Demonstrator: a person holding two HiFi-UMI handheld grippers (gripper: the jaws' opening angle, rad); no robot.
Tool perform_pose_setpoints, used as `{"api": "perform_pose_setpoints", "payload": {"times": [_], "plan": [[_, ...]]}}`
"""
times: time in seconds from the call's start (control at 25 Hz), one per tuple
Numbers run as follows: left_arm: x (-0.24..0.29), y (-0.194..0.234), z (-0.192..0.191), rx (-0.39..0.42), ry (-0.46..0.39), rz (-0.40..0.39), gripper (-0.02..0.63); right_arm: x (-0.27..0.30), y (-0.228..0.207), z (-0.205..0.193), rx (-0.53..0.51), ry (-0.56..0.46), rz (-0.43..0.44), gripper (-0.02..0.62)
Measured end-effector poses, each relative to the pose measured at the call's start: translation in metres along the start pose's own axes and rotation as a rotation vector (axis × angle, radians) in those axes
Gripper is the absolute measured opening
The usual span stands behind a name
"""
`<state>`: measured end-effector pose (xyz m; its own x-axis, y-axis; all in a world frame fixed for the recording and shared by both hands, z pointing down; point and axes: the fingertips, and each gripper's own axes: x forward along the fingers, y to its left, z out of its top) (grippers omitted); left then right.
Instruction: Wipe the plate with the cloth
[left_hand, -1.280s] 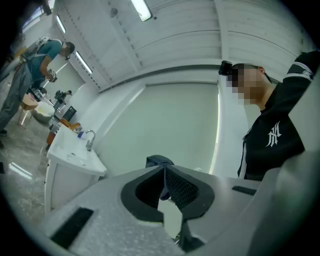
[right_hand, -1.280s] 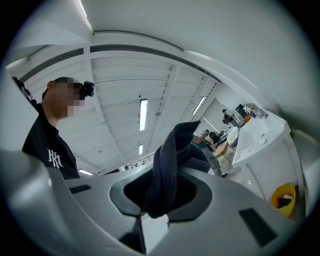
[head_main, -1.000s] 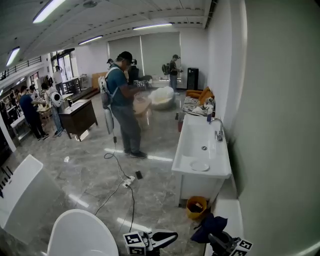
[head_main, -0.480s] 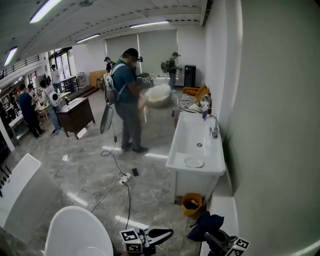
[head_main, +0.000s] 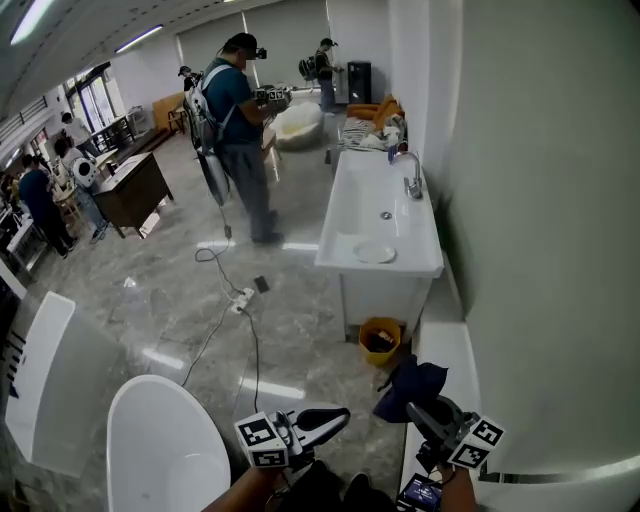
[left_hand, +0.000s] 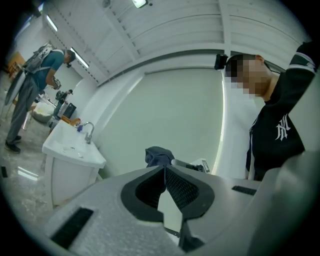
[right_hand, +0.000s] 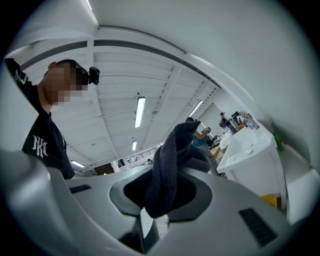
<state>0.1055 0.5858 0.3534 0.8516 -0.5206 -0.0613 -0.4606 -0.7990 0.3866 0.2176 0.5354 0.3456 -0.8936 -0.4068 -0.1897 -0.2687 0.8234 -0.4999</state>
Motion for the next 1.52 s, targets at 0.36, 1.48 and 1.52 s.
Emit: {"api": "perform_pose_setpoints", "payload": {"times": [0.36, 1.48, 1.52], "plan": [[0.013, 0.079, -0.002, -0.039, 0.019, 0.008, 0.006, 0.033, -0.061, -0.01, 0.02, 0.008, -0.048, 0.067], [0.065, 0.36, 0.08, -0.123, -0.011, -0.026, 0.008, 0.22, -0.252, 0.047, -0.046, 0.092, -0.106, 0.067], [0.072, 0.371, 0.077, -0.118, 0.003, -0.013, 0.008, 0.223, -0.264, 0.047, -0.04, 0.098, -0.1, 0.067]]}}
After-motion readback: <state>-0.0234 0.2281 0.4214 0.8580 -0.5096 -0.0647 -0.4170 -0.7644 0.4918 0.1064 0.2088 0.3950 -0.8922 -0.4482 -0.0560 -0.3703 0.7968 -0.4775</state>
